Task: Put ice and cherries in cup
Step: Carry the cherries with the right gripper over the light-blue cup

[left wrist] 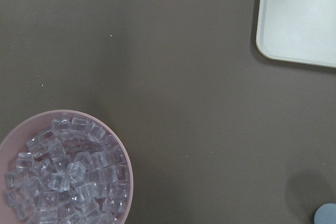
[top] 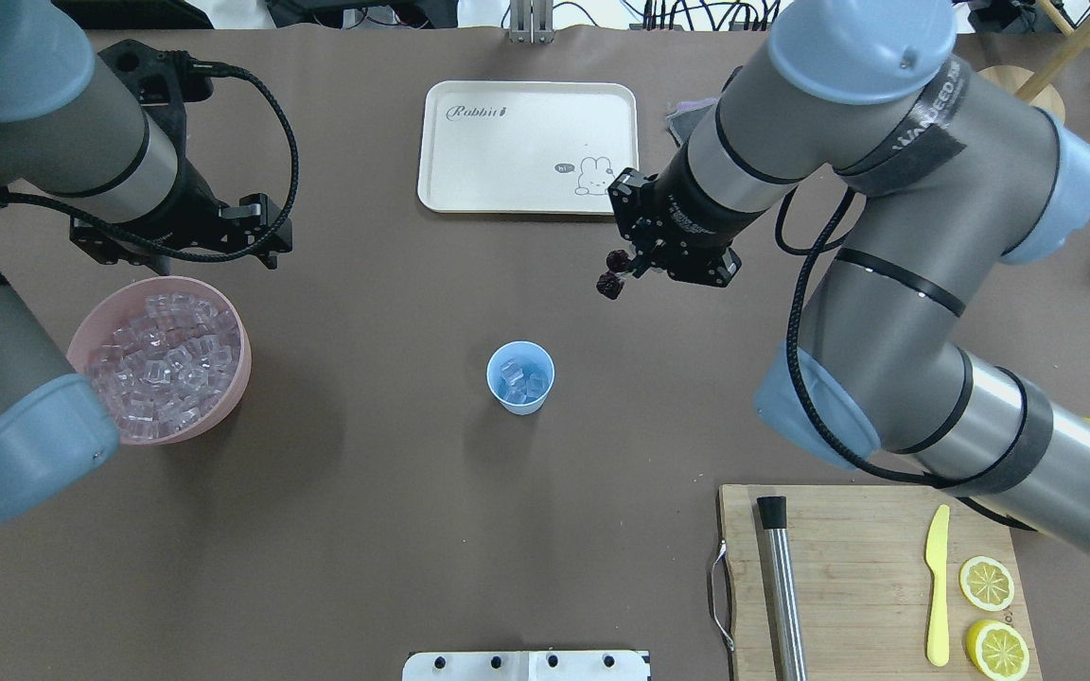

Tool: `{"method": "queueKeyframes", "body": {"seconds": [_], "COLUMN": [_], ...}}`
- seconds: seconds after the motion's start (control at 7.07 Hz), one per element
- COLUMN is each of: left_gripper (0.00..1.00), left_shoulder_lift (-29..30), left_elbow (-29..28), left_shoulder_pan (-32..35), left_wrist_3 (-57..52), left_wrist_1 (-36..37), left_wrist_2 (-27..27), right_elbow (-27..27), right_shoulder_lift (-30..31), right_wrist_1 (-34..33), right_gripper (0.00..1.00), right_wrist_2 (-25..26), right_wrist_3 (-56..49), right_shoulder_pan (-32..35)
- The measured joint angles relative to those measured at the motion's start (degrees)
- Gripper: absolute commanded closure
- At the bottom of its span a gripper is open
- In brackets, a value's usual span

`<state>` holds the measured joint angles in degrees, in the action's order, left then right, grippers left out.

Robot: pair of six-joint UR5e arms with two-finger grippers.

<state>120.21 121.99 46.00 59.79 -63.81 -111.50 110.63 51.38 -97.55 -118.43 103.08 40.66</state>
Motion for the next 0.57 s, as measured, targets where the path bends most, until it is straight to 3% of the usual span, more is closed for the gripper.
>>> {"method": "queueKeyframes", "body": {"seconds": [0.57], "left_gripper": [0.02], "left_shoulder_lift": [-2.27], "left_elbow": [-0.35], "left_shoulder_pan": [4.51], "left_wrist_3": [-6.40], "left_wrist_1": [-0.45], "left_wrist_2": [-7.43], "right_elbow": [-2.22], "right_shoulder_lift": [-4.34], "right_wrist_1": [-1.64], "right_gripper": [1.00], "right_wrist_2": [10.70], "right_wrist_3": [1.01], "right_shoulder_pan": [-10.37]}}
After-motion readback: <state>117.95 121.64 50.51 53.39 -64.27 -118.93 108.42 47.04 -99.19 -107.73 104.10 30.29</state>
